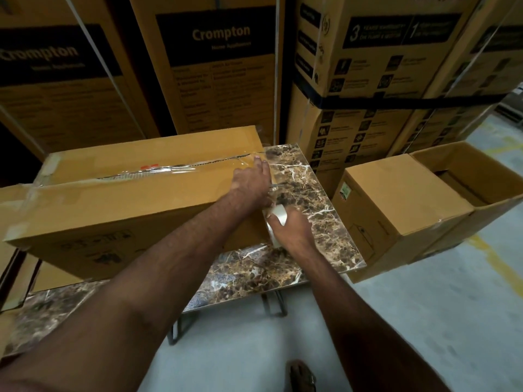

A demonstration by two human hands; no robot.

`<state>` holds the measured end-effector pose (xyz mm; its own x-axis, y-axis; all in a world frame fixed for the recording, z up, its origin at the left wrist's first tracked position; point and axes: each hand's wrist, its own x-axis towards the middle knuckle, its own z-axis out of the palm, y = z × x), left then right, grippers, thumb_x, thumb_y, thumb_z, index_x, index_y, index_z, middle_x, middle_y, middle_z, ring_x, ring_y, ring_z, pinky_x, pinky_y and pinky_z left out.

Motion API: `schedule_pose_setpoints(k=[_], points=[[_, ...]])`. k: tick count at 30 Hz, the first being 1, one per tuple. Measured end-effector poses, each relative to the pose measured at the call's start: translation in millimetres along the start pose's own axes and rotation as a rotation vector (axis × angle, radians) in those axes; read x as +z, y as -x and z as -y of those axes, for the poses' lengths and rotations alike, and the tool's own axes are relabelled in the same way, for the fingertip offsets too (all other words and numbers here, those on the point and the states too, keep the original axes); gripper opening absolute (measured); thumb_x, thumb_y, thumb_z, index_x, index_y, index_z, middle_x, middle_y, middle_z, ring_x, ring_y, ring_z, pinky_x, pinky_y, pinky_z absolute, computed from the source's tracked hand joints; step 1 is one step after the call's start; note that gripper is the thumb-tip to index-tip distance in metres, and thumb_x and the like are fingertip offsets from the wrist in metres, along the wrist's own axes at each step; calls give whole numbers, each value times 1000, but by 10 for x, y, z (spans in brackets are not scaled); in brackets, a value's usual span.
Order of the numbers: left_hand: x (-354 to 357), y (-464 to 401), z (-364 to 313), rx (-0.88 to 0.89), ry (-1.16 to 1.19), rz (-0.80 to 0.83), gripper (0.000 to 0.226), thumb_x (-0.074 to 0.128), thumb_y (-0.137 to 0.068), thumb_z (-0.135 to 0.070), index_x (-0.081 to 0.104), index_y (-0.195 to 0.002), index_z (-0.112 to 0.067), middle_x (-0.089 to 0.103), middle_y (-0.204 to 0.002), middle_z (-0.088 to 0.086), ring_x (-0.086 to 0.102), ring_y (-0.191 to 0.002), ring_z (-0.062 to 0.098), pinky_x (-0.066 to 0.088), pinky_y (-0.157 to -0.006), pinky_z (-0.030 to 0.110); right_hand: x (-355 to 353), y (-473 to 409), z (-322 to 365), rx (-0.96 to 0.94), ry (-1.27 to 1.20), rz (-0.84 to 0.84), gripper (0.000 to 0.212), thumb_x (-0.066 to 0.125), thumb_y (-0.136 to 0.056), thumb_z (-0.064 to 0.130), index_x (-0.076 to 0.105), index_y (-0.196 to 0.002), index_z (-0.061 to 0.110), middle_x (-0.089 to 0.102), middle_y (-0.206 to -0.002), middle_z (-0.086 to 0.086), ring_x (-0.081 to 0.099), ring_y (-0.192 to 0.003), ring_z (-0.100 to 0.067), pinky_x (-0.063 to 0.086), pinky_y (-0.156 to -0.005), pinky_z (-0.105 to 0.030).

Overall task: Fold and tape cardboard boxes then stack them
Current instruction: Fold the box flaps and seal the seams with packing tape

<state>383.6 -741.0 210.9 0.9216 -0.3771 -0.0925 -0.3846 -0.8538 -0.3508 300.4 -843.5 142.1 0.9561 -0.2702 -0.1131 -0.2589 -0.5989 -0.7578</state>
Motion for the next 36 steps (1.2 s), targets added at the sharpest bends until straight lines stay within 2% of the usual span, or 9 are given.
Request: schedule_pose_setpoints(k=[3,7,11,13,18,23,28,32,36], points=[[42,27,60,-23,11,-63,106,53,-89,-69,8,-158,-3,8,-166,16,52,-128,32,49,-88,41,8,49,-101,-85,-73,50,29,62,-97,42,53,-115,20,61,-90,7,61,-77,-11,46,-59,-27],[123,68,119,-27,7,-129,107,48,-85,-77,14,-157,-7,14,-166,12,55,-122,32,49,-83,39,-13,101,-245,-144,-109,58,32,60,-97,49,53,-110,21,63,-91,3,66,-80,-17,59,-66,-40],[128,39,110,-33,54,-92,115,55,-77,-78,12,-158,-8,11,-167,10,56,-121,32,52,-82,40,-46,70,-242,-171,-19,32,38,57,-98,51,56,-110,15,64,-91,0,63,-77,-17,48,-60,-30],[125,26,153,-19,90,-63,121,57,-73,-80,9,-158,-9,7,-168,8,55,-124,33,53,-82,41,-52,82,-267,-189,-19,33,36,56,-98,49,56,-110,16,64,-89,0,64,-75,-17,49,-60,-29],[113,-11,226,13,207,-2,130,50,-66,-88,3,-160,-11,-1,-168,5,43,-138,33,50,-96,44,-99,205,-410,-256,-102,-65,25,62,-97,38,58,-103,15,64,-79,5,64,-62,-8,45,-48,-15],[120,26,288,52,349,44,126,34,-66,-92,2,-160,-15,-6,-168,0,30,-147,28,39,-111,44,-60,308,-466,-381,-100,-198,43,52,-90,55,59,-96,13,62,-71,3,60,-55,-11,50,-45,-25],[107,5,316,60,343,4,116,39,-76,-88,4,-160,-15,-5,-168,0,28,-148,27,40,-111,44,-101,313,-431,-441,-47,-310,42,56,-90,49,62,-97,8,57,-67,4,52,-51,-10,36,-47,-16],[121,39,249,13,293,-26,116,45,-77,-86,6,-160,-15,-1,-169,0,31,-146,28,44,-108,44,-47,253,-477,-339,-47,-155,28,63,-96,39,56,-96,12,57,-71,9,50,-55,0,31,-47,-8],[130,46,131,-59,171,-95,110,47,-81,-82,10,-160,-14,7,-168,3,47,-134,29,51,-97,42,-35,80,-481,-258,-72,-25,27,60,-99,41,55,-102,14,62,-79,5,61,-62,-7,41,-49,-15]])
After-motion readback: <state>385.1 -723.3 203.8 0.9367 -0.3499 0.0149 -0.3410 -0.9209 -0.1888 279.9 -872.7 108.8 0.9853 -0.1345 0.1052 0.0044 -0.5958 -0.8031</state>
